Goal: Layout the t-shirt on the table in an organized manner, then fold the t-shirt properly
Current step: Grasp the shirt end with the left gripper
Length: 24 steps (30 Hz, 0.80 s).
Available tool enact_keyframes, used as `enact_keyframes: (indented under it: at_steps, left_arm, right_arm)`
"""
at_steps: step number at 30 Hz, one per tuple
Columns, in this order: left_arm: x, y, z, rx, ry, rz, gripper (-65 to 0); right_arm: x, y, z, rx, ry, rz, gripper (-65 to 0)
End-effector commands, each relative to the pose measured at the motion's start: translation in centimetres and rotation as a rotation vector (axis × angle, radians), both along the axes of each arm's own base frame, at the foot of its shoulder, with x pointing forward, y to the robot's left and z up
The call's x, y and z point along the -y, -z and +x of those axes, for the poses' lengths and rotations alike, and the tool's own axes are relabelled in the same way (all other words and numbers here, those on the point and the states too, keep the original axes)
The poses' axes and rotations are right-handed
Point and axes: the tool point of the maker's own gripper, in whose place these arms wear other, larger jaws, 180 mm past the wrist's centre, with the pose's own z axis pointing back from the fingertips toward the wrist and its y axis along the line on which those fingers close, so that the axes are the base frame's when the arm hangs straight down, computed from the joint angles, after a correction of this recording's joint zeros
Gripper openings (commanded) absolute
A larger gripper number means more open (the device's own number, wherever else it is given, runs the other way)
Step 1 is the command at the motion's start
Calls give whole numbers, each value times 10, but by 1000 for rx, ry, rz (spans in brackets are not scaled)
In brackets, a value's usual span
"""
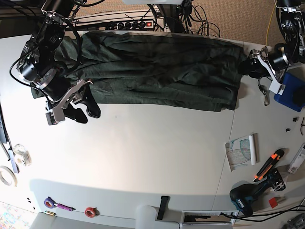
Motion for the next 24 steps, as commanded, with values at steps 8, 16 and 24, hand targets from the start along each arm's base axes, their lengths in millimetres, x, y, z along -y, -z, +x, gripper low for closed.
enact_keyframes:
  at_steps: [8, 16, 24]
  left_arm:
    - [-5, -8, 8, 16, -41, -10, -214]
    - [9, 10, 0, -27, -78, -80, -214]
    - [32, 20, -13, -78, 8, -96, -214]
  right_arm:
    - [-1, -16, 4, 57, -8, 13, -349]
    - [-1, -16, 4, 57, -8, 13, -349]
    - [-1, -16, 4, 57, -9, 13, -349]
